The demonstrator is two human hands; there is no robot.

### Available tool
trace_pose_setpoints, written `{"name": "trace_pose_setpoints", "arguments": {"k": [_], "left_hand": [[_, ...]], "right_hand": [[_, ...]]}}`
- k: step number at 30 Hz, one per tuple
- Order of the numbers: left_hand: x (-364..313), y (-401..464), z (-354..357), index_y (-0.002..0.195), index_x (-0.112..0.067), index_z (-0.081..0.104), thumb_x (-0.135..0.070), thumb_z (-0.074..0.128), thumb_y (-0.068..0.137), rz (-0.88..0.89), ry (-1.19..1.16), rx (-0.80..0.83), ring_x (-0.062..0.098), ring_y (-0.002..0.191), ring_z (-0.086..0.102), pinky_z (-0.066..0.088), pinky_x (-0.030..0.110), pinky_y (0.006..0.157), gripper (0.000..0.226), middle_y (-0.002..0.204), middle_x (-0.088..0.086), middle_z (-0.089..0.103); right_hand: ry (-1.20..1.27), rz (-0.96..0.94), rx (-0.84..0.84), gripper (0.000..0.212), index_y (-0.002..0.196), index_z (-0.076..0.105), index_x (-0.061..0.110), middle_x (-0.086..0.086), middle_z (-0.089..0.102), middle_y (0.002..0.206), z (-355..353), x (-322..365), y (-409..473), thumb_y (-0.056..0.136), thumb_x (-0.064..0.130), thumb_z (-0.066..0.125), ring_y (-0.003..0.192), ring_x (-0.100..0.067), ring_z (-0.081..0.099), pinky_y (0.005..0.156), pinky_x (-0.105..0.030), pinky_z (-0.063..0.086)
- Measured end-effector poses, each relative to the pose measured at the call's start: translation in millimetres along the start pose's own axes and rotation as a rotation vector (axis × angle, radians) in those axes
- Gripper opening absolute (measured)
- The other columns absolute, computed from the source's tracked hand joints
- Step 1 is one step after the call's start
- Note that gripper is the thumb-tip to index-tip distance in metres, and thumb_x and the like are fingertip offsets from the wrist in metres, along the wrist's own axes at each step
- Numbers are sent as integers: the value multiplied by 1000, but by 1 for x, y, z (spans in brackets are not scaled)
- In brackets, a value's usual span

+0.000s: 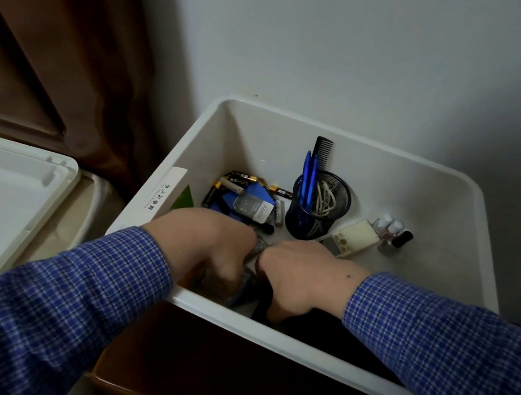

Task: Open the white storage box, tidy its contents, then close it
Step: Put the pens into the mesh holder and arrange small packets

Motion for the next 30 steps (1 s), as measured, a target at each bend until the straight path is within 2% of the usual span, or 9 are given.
{"name": "trace_pose_setpoints", "arguments": {"k": [2, 5, 8, 11, 15, 20, 23, 26, 30], "left_hand": [[-2, -3, -1, 107, -18, 62, -30, 76, 84, 7, 15, 18, 17, 88, 62, 48, 26, 63, 30, 106, 2, 63], [-5, -7, -1, 139, -20, 51, -30, 77, 83, -1, 47, 65, 25, 112, 60, 54, 37, 87, 63, 132, 5, 56], [-8, -9, -1, 146, -25, 45, -34, 78, 82, 9, 113, 94, 27, 122, 55, 51, 38, 94, 72, 142, 4, 50], [-8, -11, -1, 142, -23, 49, -36, 78, 82, -2, 133, 95, 26, 119, 56, 50, 35, 85, 68, 139, 4, 53], [-4, -11, -3, 135, -19, 54, -37, 81, 79, -25, 15, 90, 24, 106, 64, 57, 34, 83, 65, 122, 4, 63], [-1, -7, -2, 102, -18, 62, -48, 75, 81, -56, 56, -46, 13, 80, 62, 46, 25, 59, 38, 93, -2, 64], [-1, -6, -3, 104, -19, 62, -42, 76, 82, -55, 35, -39, 13, 81, 62, 45, 25, 61, 35, 94, -1, 64], [-1, -10, -6, 104, -19, 64, -33, 79, 80, -41, -2, 5, 14, 79, 62, 48, 26, 64, 32, 90, -2, 64], [-3, -10, -3, 75, -19, 61, -31, 83, 77, -43, 90, -11, 15, 73, 62, 52, 29, 66, 25, 80, -1, 63]], "right_hand": [[-5, 1, 7, 32, 71, 54, 20, 1, 59, 74, 2, 1, -1, 80, 41, 77, 69, -20, 60, 53, -30, 46], [29, -2, 27, 33, 70, 55, 22, 2, 59, 72, 1, -4, -4, 78, 45, 77, 67, -19, 59, 55, -30, 46], [76, 4, 47, 34, 89, 66, 21, 1, 63, 81, 2, -10, -7, 76, 48, 79, 73, -20, 61, 56, -29, 47], [72, 5, 54, 36, 97, 69, 19, -1, 67, 86, 3, -12, -5, 77, 49, 78, 76, -20, 63, 56, -28, 46], [100, 22, -33, 38, 83, 67, 19, 2, 63, 73, -1, -16, 0, 83, 57, 69, 65, -19, 59, 54, -28, 45], [89, 57, -158, 17, 82, 60, 15, -1, 58, 75, 1, -12, 7, 87, 30, 68, 68, -22, 59, 57, -33, 50], [99, 47, -224, 22, 73, 52, 18, -1, 55, 72, 2, -8, 9, 86, 23, 68, 62, -20, 55, 55, -31, 47], [85, -7, -175, 18, 92, 59, 15, -2, 60, 87, 9, 4, 12, 87, 29, 70, 74, -22, 58, 63, -32, 51], [-81, -41, -115, 25, 112, 61, 18, -5, 62, 109, 18, 14, 17, 92, 33, 64, 96, -28, 61, 74, -35, 50]]}}
Point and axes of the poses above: each hand's wrist, its own y-axis towards the middle knuckle, its own z-axis out of the palm, x = y × z, the point moved 1 cm from there along y, towards the middle knuckle
